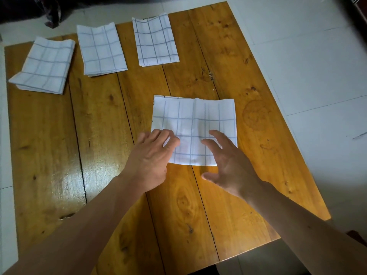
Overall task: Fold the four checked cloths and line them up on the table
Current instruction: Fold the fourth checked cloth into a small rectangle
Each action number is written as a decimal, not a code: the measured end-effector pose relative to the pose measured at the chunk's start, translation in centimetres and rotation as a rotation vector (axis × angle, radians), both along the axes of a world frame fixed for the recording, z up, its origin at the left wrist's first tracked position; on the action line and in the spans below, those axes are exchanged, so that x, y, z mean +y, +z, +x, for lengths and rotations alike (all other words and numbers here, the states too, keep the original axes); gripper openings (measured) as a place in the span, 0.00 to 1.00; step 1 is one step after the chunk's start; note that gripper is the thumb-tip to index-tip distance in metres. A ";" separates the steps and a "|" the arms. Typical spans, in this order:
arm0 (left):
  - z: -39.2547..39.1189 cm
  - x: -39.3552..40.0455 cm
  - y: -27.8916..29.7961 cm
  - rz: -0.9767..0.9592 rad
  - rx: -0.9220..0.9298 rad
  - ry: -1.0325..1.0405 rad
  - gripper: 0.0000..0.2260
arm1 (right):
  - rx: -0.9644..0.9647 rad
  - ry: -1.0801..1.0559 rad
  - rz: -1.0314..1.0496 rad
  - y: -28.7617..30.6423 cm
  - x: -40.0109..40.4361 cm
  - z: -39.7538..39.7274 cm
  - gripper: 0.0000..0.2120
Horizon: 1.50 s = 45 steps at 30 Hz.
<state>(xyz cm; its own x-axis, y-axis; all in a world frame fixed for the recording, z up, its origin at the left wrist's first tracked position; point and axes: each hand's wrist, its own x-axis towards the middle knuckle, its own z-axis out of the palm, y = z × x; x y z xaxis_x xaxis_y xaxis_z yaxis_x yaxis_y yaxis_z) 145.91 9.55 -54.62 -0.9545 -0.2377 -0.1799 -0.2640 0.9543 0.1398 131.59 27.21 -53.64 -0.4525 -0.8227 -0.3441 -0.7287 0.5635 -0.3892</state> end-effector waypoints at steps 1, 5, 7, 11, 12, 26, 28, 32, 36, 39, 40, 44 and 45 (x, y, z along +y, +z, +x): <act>0.1 0.2 -0.1 0.043 0.025 0.007 0.31 | -0.001 -0.002 -0.005 0.0 0.0 0.0 0.41; -0.4 1.1 -0.3 0.075 0.056 -0.003 0.25 | 0.007 -0.005 -0.018 -0.1 0.0 0.0 0.42; -0.8 0.9 -0.4 0.045 0.074 -0.025 0.22 | 0.011 0.002 -0.016 -0.2 0.0 0.1 0.42; -1.4 0.1 -0.7 -0.012 0.135 -0.082 0.16 | 0.017 0.003 -0.010 -0.2 0.1 0.0 0.42; -1.5 -0.1 -0.7 -0.037 0.156 -0.083 0.14 | 0.017 0.003 -0.010 -0.3 0.1 0.0 0.42; 0.2 0.9 1.8 -0.055 0.442 0.119 0.11 | 0.157 0.060 -0.352 -0.2 -0.7 1.7 0.25; 0.3 1.9 3.1 -0.021 0.490 0.128 0.12 | 0.222 0.049 -0.424 0.0 -1.1 2.5 0.19; 1.1 3.7 5.0 0.138 0.507 0.085 0.14 | 0.117 -0.087 -0.612 -0.7 -1.2 2.9 0.13; 3.3 2.4 4.6 0.262 0.182 0.155 0.30 | -0.090 -0.125 -0.680 -1.6 0.2 1.9 0.18; 5.1 0.8 3.3 0.255 0.063 0.222 0.28 | -0.252 -0.156 -0.708 -1.8 1.0 1.2 0.20; 5.4 0.5 2.8 0.231 0.092 0.228 0.22 | -0.267 -0.145 -0.710 -1.8 1.1 1.1 0.20; 5.8 0.0 1.0 0.179 0.274 0.182 0.06 | -0.143 -0.055 -0.673 -2.2 1.6 0.8 0.17; 5.9 0.1 0.9 0.158 0.301 0.155 0.05 | -0.081 -0.037 -0.649 -2.3 1.8 0.8 0.17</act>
<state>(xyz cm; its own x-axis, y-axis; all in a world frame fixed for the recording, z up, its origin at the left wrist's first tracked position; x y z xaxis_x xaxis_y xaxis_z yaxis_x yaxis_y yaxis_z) 151.78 9.63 -53.74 -0.9252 -0.3750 0.0579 -0.3280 0.8670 0.3752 132.36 29.01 -55.95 -0.4778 -0.8592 0.1827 -0.6676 0.2200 -0.7113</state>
